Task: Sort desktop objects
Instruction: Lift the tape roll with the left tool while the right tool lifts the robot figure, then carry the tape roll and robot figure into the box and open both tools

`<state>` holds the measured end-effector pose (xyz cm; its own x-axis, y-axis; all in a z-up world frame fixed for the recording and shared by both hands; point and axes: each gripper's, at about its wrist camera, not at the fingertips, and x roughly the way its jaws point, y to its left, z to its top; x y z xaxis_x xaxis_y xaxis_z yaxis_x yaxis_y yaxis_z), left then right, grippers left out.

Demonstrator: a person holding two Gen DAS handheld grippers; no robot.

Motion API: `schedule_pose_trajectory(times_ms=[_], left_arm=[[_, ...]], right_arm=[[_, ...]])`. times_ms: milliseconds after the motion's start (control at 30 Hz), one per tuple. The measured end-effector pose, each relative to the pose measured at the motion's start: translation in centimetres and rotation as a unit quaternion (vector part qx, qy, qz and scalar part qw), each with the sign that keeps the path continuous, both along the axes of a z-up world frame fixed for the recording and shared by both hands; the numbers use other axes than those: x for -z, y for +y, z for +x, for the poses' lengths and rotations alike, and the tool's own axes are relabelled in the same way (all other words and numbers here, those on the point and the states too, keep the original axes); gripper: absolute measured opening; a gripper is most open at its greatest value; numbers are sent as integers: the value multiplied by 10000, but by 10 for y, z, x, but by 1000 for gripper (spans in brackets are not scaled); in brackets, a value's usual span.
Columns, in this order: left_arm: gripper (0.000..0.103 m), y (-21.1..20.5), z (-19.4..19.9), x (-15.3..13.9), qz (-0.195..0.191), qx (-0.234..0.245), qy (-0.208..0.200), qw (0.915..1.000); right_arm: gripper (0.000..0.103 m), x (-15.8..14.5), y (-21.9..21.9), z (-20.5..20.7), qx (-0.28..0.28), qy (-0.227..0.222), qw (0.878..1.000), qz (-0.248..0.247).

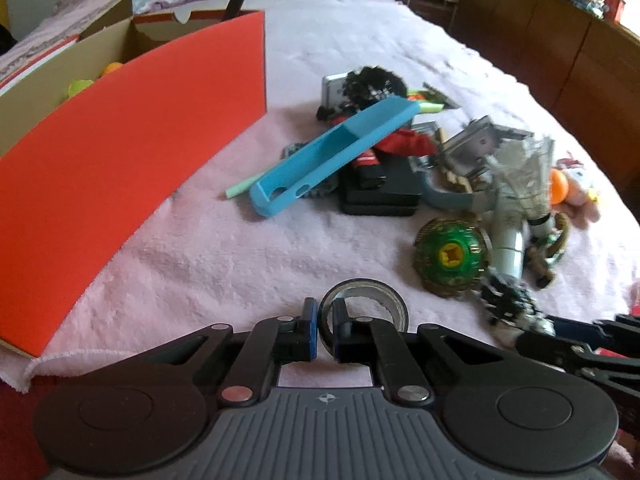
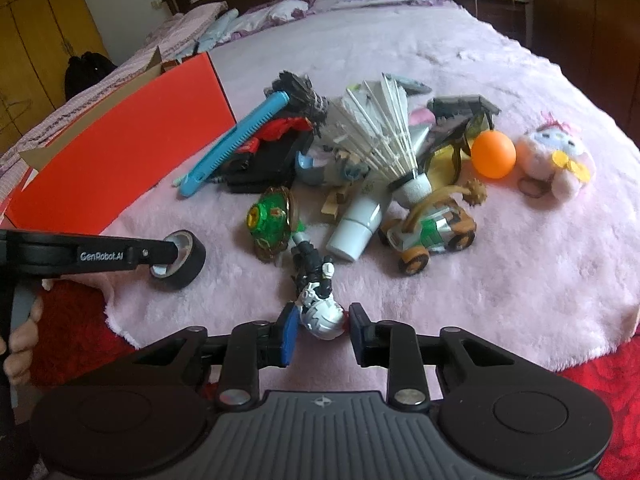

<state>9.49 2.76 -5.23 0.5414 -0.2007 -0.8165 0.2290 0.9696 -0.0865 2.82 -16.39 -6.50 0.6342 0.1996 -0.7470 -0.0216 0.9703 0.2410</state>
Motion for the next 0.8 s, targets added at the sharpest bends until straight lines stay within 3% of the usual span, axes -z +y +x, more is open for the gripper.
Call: schedule_pose_trajectory(times_ms=[300, 800], left_arm=[[9, 6, -11, -34, -402, -6, -341, 9986], [9, 41, -10, -76, -329, -406, -867, 9949]], right_arm=[[26, -22, 0, -2, 49, -345, 9994, 80], [25, -79, 28, 21, -366, -943, 9931, 588]])
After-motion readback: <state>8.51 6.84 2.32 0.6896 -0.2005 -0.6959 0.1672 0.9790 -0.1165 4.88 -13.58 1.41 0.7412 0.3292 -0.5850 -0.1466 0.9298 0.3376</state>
